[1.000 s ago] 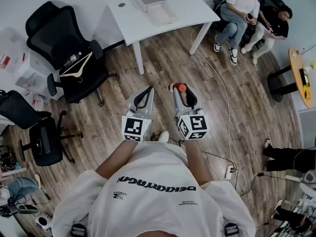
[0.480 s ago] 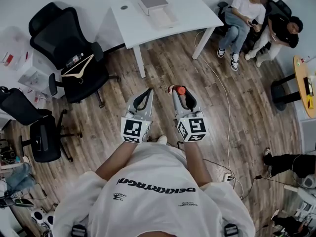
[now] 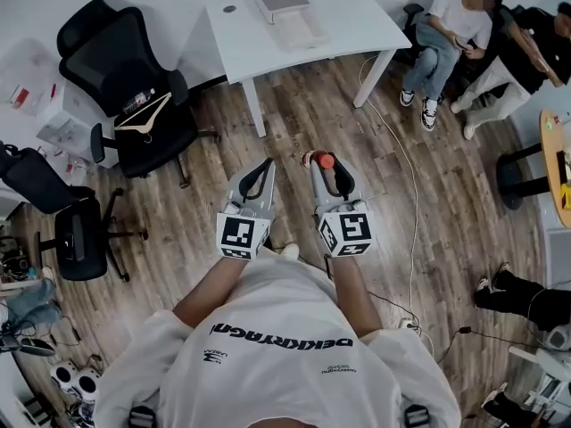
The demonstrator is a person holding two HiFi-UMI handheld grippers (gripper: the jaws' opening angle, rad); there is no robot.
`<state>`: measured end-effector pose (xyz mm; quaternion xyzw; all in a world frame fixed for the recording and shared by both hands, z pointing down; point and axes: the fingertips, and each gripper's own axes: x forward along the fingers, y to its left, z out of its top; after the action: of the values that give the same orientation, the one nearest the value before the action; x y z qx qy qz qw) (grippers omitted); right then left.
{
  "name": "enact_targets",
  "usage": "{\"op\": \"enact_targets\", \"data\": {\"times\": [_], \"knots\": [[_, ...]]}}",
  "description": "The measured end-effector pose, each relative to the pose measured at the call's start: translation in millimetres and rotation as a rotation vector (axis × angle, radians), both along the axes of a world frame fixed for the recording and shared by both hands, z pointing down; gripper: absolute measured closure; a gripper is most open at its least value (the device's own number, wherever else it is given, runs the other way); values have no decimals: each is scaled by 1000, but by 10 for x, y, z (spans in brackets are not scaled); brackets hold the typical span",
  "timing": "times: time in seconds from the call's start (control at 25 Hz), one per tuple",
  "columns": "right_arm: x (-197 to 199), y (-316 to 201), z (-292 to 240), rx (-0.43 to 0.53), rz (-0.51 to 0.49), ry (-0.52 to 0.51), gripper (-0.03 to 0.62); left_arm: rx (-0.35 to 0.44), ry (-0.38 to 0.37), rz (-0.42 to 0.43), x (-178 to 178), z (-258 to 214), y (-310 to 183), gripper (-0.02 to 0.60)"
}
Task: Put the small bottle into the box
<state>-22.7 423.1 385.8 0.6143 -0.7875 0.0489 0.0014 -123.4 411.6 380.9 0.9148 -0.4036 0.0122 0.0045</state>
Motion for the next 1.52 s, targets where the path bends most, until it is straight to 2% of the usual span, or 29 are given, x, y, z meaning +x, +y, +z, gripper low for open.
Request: {"op": "enact_targets", "data": {"times": [0.4,0.8,1.52], "knots": [[68,-290,87,-17,-21,-5,454,-6,2,9,171,73,-282,577],[276,-908,216,-30,-11,5,454,-18,-3,11,376,249,-908,577],[509,-2680,319,-69,-15,-16,454,-77,-14,8,623,398,-2703,575]]}}
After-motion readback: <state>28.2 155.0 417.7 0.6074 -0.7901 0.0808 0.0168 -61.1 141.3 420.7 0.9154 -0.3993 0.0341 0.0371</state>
